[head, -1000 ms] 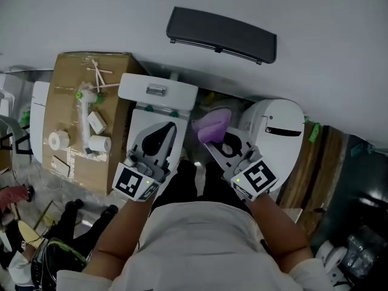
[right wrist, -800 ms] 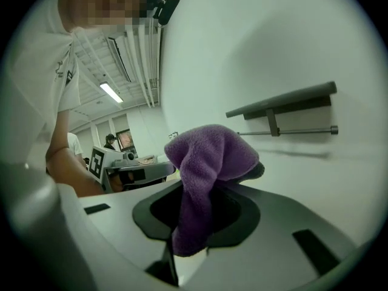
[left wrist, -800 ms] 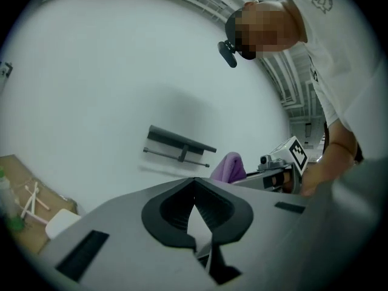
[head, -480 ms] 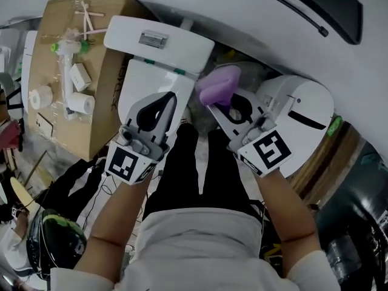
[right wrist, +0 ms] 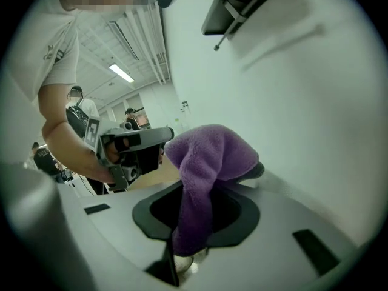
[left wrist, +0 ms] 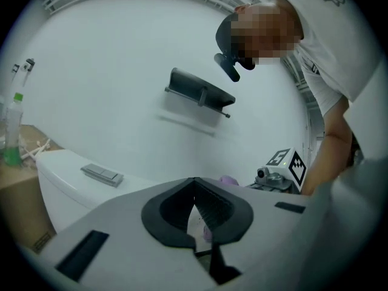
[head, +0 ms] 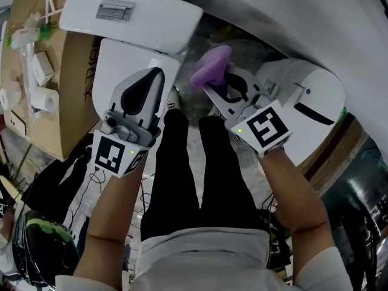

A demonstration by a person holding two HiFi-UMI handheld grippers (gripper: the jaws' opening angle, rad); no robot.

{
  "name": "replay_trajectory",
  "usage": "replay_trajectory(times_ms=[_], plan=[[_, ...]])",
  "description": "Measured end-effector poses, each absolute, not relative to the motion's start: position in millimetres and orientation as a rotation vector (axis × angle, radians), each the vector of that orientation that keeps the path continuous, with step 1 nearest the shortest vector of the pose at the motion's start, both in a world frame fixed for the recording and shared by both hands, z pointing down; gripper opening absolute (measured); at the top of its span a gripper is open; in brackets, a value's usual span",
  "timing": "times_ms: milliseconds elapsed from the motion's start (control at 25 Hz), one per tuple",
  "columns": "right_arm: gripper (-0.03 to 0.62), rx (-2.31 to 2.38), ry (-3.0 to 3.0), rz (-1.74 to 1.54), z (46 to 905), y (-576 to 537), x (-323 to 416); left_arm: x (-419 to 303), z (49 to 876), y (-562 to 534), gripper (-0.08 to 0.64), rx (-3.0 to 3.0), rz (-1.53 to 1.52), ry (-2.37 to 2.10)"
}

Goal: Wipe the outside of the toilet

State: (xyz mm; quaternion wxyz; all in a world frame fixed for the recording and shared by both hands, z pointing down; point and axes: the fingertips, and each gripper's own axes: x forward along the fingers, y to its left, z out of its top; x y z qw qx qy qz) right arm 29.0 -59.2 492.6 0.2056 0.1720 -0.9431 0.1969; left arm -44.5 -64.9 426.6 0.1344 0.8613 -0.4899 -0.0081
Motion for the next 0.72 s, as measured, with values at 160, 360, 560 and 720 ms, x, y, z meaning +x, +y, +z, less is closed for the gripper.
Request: replay_trajectory(times_ms=[160,360,560,720], plan=[[0.086,0.489,-2.555,0.52,566.5,-68.6,42.2,-40.5,462.0,-67.9,0.006,2.474,-0.027,-1.43],[0.086,0.471,-2.467,0.475,653.1,-76.1,43.2,-47.5,494.2,-70.4,0.006,2.46,-0.027,-1.45],[0.086,0.487,-2.409,0.442,730.9,-89.4,37.8,-52.7,521.0,-76.0,0.006,2.448,-0.001,-1.488],[0.089,0.468,-2.387,0.421,778.1,-93.2,21.6,-63.5,543.2,-74.2,0.006,2.395,0.011,-1.522]])
